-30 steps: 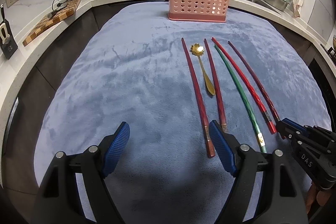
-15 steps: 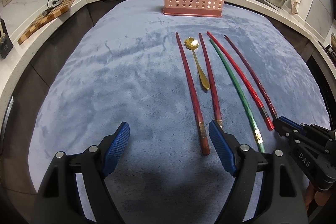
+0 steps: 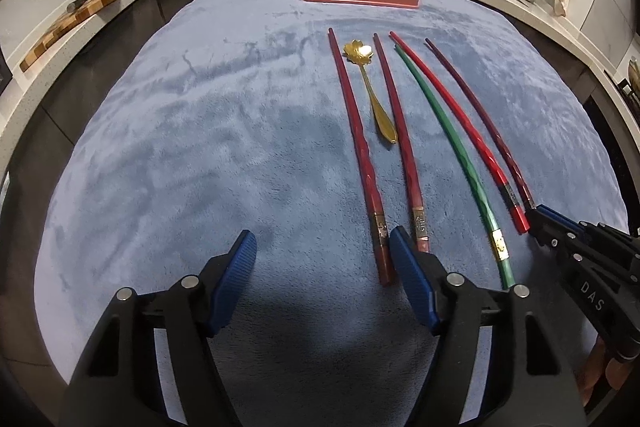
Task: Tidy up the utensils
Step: 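Grasp a red chopstick with the right tool while the left tool grasps a dark red chopstick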
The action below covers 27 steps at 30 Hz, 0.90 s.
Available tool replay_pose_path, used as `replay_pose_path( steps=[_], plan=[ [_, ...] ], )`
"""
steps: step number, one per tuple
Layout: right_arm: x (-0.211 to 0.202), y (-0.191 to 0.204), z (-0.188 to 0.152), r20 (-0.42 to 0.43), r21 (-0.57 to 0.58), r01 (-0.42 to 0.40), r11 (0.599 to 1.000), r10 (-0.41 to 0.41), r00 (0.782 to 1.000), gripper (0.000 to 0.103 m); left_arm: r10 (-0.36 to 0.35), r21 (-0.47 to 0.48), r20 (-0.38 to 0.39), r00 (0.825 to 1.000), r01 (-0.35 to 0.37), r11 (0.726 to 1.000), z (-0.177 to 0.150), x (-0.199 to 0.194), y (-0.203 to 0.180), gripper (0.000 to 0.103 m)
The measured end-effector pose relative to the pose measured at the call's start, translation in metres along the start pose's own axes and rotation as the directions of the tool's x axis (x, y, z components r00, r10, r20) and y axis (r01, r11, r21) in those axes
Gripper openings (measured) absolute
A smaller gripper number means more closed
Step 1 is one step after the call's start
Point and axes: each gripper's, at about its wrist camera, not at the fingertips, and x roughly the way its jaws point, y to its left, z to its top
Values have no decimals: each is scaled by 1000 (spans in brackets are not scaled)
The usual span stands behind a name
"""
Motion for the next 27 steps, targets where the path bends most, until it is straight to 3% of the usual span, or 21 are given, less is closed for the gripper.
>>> replay_pose_path(
  steps=[5, 11, 19, 27],
  plan=[
    [0, 0, 0, 0, 0, 1, 1000, -1, 1000, 8, 4, 13, -5, 1000, -4, 1000, -1, 4, -2, 62],
    [0, 0, 0, 1, -2, 1, 1000, -1, 1000, 8, 15, 21, -3, 1000, -15, 1000, -2, 5, -1, 51],
    [-4, -1, 2, 4, 3, -14, 1000, 14, 1000, 7, -9, 10, 7, 1000, 9, 1000, 1, 0, 10, 11],
    [-31, -2, 15, 62, -3, -23, 1000, 23, 998, 7, -31, 25, 62, 998, 30, 999, 11, -26, 11, 10]
  ],
)
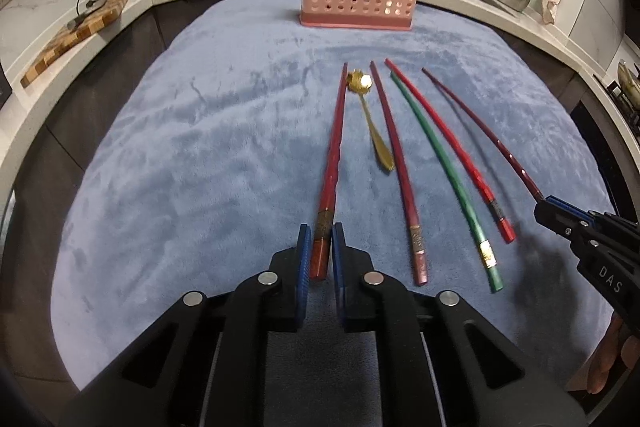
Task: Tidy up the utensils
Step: 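Grasp a red chopstick with the right tool while the left tool grasps a dark red chopstick, then lift both held chopsticks and carry them over the pink caddy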
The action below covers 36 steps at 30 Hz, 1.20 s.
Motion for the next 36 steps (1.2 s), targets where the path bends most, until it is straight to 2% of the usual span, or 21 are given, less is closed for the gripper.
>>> replay_pose_path(
  steps=[13, 23, 30, 36],
  plan=[
    [-56, -4, 52, 149, 30, -32, 999, 27, 988, 7, -27, -11, 166, 986, 29, 1000, 55, -61, 5, 7],
    [-93, -18, 98, 251, 51, -53, 997, 39, 967, 7, 73, -71, 242, 968, -58, 996, 100, -80, 48, 7],
    [-115, -20, 142, 336, 44, -77, 996, 58, 940, 7, 80, -68, 307, 948, -62, 996, 133, -100, 58, 7],
    [-123, -10, 183, 395, 13, -89, 996, 77, 916, 7, 43, -36, 374, 927, -32, 999, 175, -115, 50, 7]
  ],
)
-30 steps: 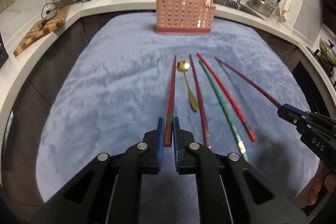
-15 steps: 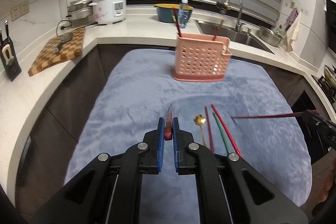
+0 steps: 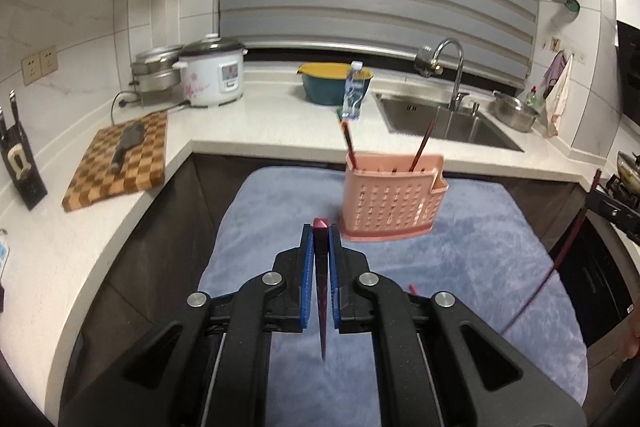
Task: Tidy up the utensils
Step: 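Lift both held chopsticks and carry them over the pink caddy, then lower both chopsticks into the pink caddy and open both tools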
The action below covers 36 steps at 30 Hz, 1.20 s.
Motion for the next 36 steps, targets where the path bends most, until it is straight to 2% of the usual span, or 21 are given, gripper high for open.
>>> replay_pose_path(
  steps=[8, 14, 18, 24, 32, 36],
  plan=[
    [27, 23, 71, 114, -28, -34, 999, 37, 993, 7, -60, 29, 136, 989, 56, 998, 77, 1, -25, 7],
    [56, 37, 121, 192, -30, -52, 998, 56, 980, 7, -83, 34, 274, 958, 76, 996, 141, 10, -39, 7],
    [79, 41, 143, 216, -20, -61, 998, 64, 974, 7, -91, 21, 311, 946, 89, 996, 165, 32, -40, 7],
    [120, 44, 157, 206, -20, -49, 999, 52, 977, 7, -95, 10, 309, 946, 97, 995, 179, 72, -44, 7],
    [182, 26, 132, 80, 6, -39, 999, 38, 996, 7, -86, 7, 215, 973, 87, 996, 161, 127, -45, 7],
    [199, 18, 119, 31, 17, -33, 999, 32, 999, 7, -76, -7, 166, 983, 78, 997, 146, 147, -43, 7]
  ],
)
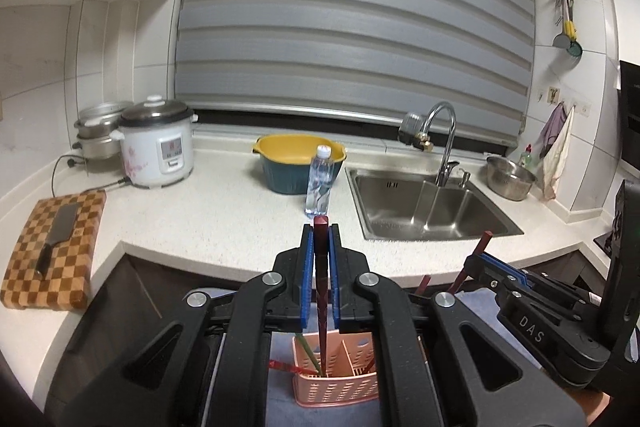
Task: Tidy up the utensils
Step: 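Lower both chopsticks into the pink caddy and open both tools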
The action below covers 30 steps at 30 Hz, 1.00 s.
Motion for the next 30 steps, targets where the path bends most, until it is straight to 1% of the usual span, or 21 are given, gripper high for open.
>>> replay_pose_path(
  steps=[4, 6, 7, 8, 9, 10, 12, 14, 15, 17, 19, 22, 26, 30],
  plan=[
    [7, -3, -9, -32, -8, 10, 1000, -11, 999, 7, 6, -8, -11, 1000, -6, 1000, -6, 4, 3, 7],
    [4, -4, -8, -22, -8, 19, 1000, -19, 1000, 9, 15, -14, -7, 1000, -15, 1000, -7, 2, 4, 9],
    [2, -4, -8, -16, -8, 24, 1000, -25, 1000, 17, 24, -15, -5, 1000, -24, 1000, -7, 1, 4, 15],
    [-1, -4, -6, -5, -7, 30, 1000, -30, 1000, 22, 29, -13, -4, 1000, -29, 1000, -7, 0, 3, 21],
    [-7, -4, -5, 10, -2, 29, 1000, -29, 1000, 30, 38, -10, 0, 999, -38, 999, -6, -3, 3, 30],
    [-9, -4, -3, 15, 0, 27, 1000, -27, 1000, 31, 50, -7, 7, 999, -50, 999, -6, -6, 2, 34],
    [-17, -3, 0, 23, 3, 22, 1000, -22, 999, 31, 60, 0, 12, 998, -60, 998, -6, -12, 0, 35],
    [-24, -1, 0, 28, -4, 22, 1000, -22, 999, 31, 68, 3, 8, 998, -68, 998, -6, -17, -1, 39],
    [-30, 1, -1, 29, -10, 22, 1000, -21, 999, 31, 74, 8, 9, 997, -74, 997, -6, -22, -2, 41],
    [-39, 4, -4, 33, -21, 21, 1000, -21, 999, 31, 86, 20, 11, 996, -87, 996, -9, -32, -4, 44],
    [-51, 7, -10, 35, -30, 19, 999, -18, 999, 31, 90, 27, 5, 996, -90, 996, -12, -39, -6, 50],
    [-66, 8, -19, 31, -23, 12, 1000, -12, 999, 34, 96, 41, -1, 995, -96, 995, -18, -54, -9, 50],
    [-88, 9, -35, 18, -22, 8, 1000, -8, 1000, 34, 96, 53, -8, 995, -96, 994, -29, -74, -12, 50],
    [-111, 14, -56, 10, -45, 25, 999, -24, 1000, 34, 98, 56, -13, 995, -97, 994, -41, -97, -16, 55]
  ],
)
